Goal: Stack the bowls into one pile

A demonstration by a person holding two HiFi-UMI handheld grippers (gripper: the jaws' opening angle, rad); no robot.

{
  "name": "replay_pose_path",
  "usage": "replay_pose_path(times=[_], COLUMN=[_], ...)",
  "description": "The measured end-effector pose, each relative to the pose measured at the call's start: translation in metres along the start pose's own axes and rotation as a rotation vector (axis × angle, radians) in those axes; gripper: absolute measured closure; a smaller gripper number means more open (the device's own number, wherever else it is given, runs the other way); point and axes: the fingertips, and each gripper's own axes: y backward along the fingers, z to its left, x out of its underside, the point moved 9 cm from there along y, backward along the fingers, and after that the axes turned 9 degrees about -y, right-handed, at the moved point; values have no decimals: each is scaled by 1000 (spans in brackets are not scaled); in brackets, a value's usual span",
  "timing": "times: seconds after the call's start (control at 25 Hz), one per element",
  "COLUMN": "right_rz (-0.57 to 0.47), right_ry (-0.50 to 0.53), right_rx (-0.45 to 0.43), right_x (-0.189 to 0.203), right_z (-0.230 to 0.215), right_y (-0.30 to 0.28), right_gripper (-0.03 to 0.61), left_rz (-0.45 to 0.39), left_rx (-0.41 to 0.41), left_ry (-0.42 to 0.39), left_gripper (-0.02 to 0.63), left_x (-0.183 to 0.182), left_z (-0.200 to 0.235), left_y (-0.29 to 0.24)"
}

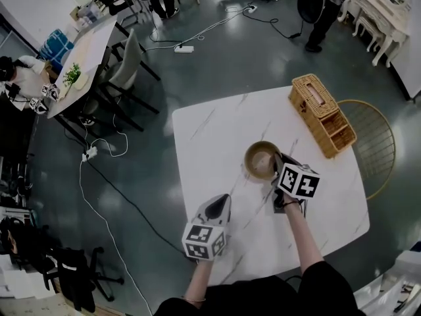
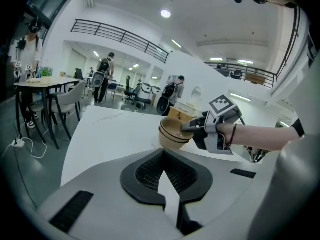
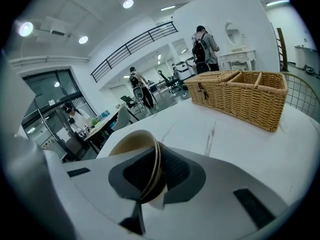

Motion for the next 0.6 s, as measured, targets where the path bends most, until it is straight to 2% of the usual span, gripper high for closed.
replay_pose_path(times=[0.28,0.6], right_rz=[-1,-1], right_ry=[40,160], right_rx=[26,41], right_x=[-1,0], right_z=[-1,7], right_y=[-3,-5], right_gripper=[543,543], left_rz=[7,9], left_rx=[2,8], left_ry=[8,11], left_gripper=[600,600], left_x=[4,6], left_z=[0,-2], left_y=[-1,2])
